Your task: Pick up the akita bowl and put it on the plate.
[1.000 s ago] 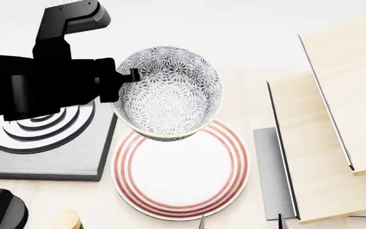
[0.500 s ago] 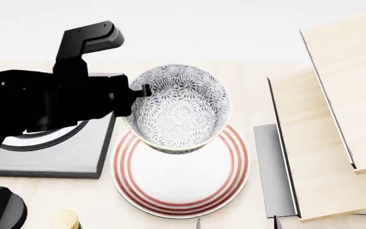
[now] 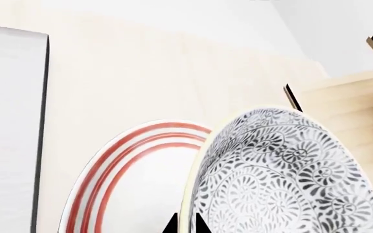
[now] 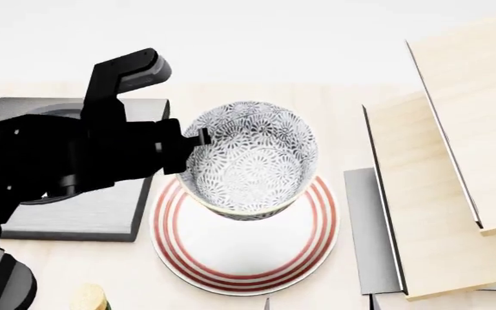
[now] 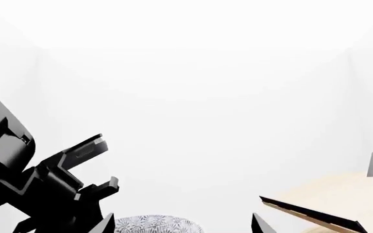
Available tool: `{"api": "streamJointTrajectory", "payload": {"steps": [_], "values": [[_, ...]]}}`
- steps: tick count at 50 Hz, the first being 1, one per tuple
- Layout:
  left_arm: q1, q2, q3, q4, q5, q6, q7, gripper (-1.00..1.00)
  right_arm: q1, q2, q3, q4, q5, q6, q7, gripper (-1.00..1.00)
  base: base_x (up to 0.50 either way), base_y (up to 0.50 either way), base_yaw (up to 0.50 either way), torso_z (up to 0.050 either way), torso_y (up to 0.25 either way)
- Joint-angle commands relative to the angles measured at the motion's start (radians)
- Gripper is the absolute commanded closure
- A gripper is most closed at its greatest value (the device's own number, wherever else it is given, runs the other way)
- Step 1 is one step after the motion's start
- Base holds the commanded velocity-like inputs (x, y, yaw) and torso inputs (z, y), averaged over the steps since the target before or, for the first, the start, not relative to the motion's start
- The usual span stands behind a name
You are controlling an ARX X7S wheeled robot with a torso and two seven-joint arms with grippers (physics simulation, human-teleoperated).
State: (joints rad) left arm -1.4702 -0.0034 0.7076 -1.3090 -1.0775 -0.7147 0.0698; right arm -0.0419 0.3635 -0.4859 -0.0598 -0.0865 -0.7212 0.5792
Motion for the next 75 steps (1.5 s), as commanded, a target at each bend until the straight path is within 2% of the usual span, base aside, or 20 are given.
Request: {"api": "streamJointTrajectory", "payload": {"steps": [1,3,8,15,23,27,31,44,55,58,63,68,75], "values": [[0.038,0.003,-0.055,0.000,-0.034,0.031,-0.021,1.00,0.000,0.001,-0.005,0.008,0.002,-0.009,0.003,-1.00,0.00,0.00,0.00,0.000,0.000],[0.047,0.002,-0.110,0.000,-0.024,0.039,-0.039,1.00,-0.001,0.002,-0.005,0.007,0.003,-0.009,0.003,-1.00,0.00,0.00,0.00,0.000,0.000],[0.068,0.003,-0.141,0.000,-0.011,0.060,-0.048,1.00,-0.001,0.004,-0.007,0.009,0.005,-0.012,0.004,-1.00,0.00,0.00,0.00,0.000,0.000],[0.083,0.003,-0.094,0.000,-0.042,0.062,-0.038,1.00,0.002,0.003,-0.012,0.019,0.006,-0.015,0.004,-1.00,0.00,0.00,0.00,0.000,0.000],[0.091,0.003,-0.155,0.000,0.009,0.055,-0.049,1.00,0.002,0.006,-0.024,0.015,0.019,-0.018,-0.004,-1.00,0.00,0.00,0.00,0.000,0.000],[0.102,0.003,-0.139,0.000,-0.002,0.060,-0.054,1.00,0.000,0.009,-0.026,0.009,0.024,-0.018,-0.005,-1.00,0.00,0.00,0.00,0.000,0.000],[0.115,0.003,-0.185,0.000,0.028,0.067,-0.058,1.00,0.000,0.012,-0.027,0.008,0.027,-0.018,-0.005,-1.00,0.00,0.00,0.00,0.000,0.000],[0.118,0.003,-0.134,0.000,-0.026,0.071,-0.068,1.00,0.002,0.012,-0.033,0.017,0.027,-0.029,-0.003,-1.00,0.00,0.00,0.00,0.000,0.000],[0.135,0.003,-0.031,0.000,-0.123,0.093,-0.086,1.00,0.002,0.013,-0.038,0.019,0.027,-0.030,-0.002,-1.00,0.00,0.00,0.00,0.000,0.000],[0.141,0.003,-0.054,0.000,-0.111,0.086,-0.097,1.00,0.001,0.014,-0.040,0.019,0.027,-0.030,-0.001,-1.00,0.00,0.00,0.00,0.000,0.000],[0.135,0.003,-0.030,0.000,-0.134,0.090,-0.100,1.00,0.006,0.012,-0.044,0.029,0.027,-0.035,-0.002,-1.00,0.00,0.00,0.00,0.000,0.000],[0.130,0.003,0.033,0.000,-0.194,0.106,-0.099,1.00,0.005,0.014,-0.046,0.027,0.028,-0.034,-0.002,-1.00,0.00,0.00,0.00,0.000,0.003],[0.129,0.003,0.185,0.000,-0.349,0.147,-0.108,1.00,0.006,0.015,-0.049,0.029,0.030,-0.036,-0.001,-1.00,0.00,0.00,0.00,0.000,0.000]]}}
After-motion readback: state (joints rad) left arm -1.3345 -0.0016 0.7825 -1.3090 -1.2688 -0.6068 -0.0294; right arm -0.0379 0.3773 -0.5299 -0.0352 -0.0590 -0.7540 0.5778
